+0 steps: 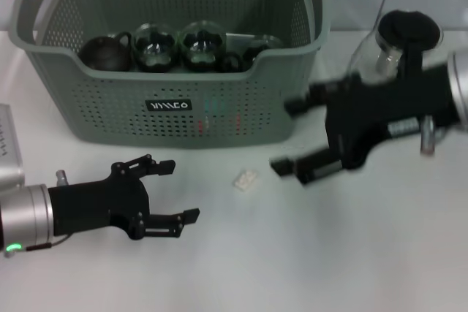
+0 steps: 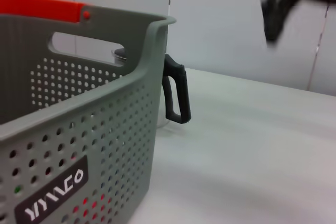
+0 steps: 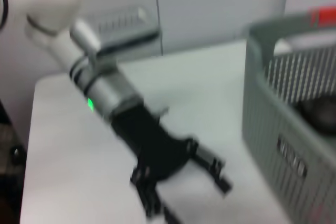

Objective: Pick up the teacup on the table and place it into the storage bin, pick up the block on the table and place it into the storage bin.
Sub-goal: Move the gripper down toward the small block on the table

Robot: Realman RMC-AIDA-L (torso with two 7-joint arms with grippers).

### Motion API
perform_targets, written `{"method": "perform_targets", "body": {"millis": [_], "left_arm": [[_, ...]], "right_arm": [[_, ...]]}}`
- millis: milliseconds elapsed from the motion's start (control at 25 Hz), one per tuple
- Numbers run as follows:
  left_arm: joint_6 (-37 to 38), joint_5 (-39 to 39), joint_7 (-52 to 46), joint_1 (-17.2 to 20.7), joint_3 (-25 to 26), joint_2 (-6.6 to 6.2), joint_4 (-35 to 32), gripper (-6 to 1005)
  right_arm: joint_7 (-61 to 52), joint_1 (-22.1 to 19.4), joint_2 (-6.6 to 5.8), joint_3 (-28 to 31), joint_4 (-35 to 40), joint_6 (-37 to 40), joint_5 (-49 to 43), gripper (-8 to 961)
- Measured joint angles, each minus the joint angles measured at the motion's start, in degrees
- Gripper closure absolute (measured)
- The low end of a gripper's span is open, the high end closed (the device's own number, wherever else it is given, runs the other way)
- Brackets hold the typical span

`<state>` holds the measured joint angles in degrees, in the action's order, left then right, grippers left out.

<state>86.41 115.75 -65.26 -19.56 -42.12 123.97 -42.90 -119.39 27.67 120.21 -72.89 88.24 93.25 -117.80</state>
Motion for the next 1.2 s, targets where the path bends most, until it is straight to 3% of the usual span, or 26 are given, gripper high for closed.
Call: {"method": "perform_targets", "body": {"millis": [80,200,480,600,880,1200], "left_arm": [[-0.09,0.00,0.01,-0.17,0.03,-0.03,0.00,48],[-0.18,0.00,0.03,-0.45,0.03,-0.04,0.00,48],[-0.61,0.00,0.08,-0.35,0.03,-0.05,0.09,48],[-0.63,0.00,0.14,-0.13,0.03,-0.05,0.10,48],[-0.63,0.00,0.14,-0.03,0.03,0.04,0.11,48],[-0.63,0.00,0.14,-0.10,0.03,0.04,0.10,48]], "right_arm": [[1.49,-0.66,-0.01,-1.28,-3.87,-1.86,-1.32,8],[3.18,0.85,0.01,-3.39,-11.78,-6.41,-2.90,8],[6.29,8.28,0.11,-10.72,-31.75,-22.79,-3.46,8],[6.53,10.91,0.24,-14.54,-36.89,-29.03,-3.34,9],[5.95,12.69,0.67,-22.50,-41.49,-38.31,-1.16,9],[5.87,12.70,0.71,-24.54,-42.85,-42.46,0.51,8]]}}
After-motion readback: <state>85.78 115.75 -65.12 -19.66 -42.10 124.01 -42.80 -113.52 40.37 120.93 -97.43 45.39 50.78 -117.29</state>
